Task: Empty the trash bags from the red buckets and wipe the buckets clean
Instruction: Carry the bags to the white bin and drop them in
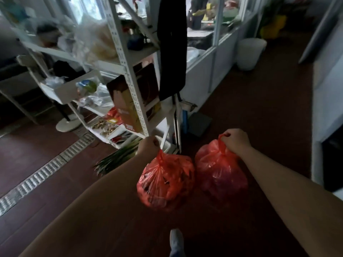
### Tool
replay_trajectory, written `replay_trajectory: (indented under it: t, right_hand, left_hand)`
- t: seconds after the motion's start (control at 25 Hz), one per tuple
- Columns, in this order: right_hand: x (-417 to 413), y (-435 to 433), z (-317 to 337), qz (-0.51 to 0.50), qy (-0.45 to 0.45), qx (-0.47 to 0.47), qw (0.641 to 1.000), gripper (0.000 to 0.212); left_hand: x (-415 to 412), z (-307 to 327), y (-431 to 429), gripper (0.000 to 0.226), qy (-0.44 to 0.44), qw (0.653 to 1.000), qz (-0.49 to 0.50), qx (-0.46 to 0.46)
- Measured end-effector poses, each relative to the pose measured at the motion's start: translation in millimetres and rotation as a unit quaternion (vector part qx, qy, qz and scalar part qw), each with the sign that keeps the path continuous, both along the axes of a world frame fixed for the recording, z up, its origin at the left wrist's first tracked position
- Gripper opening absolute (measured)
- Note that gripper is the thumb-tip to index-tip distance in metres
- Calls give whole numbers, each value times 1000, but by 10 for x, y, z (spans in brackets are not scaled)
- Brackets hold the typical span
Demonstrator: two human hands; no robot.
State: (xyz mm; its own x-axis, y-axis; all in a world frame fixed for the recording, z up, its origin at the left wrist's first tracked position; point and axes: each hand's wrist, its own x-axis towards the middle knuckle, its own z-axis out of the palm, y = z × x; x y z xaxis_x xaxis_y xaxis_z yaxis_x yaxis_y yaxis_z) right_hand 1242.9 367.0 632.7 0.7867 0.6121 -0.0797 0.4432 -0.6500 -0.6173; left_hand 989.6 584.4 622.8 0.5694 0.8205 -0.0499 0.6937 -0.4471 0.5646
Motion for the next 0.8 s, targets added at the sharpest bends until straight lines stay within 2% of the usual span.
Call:
replay_trajectory:
  t: [0.16, 0.32, 0.4, 0.48, 0.8]
  right_hand:
    - [953, -18, -99, -77, -15, 1, 997, 10]
    - [1883, -46, -147, -172, 12, 5, 985, 10]
    - [2353, -63, -161, -213, 24, 18, 977, 11]
    - [2799, -98, -159, -245, 41, 46, 968, 11]
    - [4881, -252, -106, -316, 62, 91, 942, 13]
  left_hand:
    - [1154, -176, 286, 10, -10, 998, -51, 16]
    - [2337, -297, 536, 18, 1, 992, -123, -2]
    - [2898, -290, 649, 14, 9, 989, -150, 0]
    - [3415, -261, 751, 6, -5, 987, -159, 8]
    - [5897, -167, 918, 11, -33, 983, -181, 20]
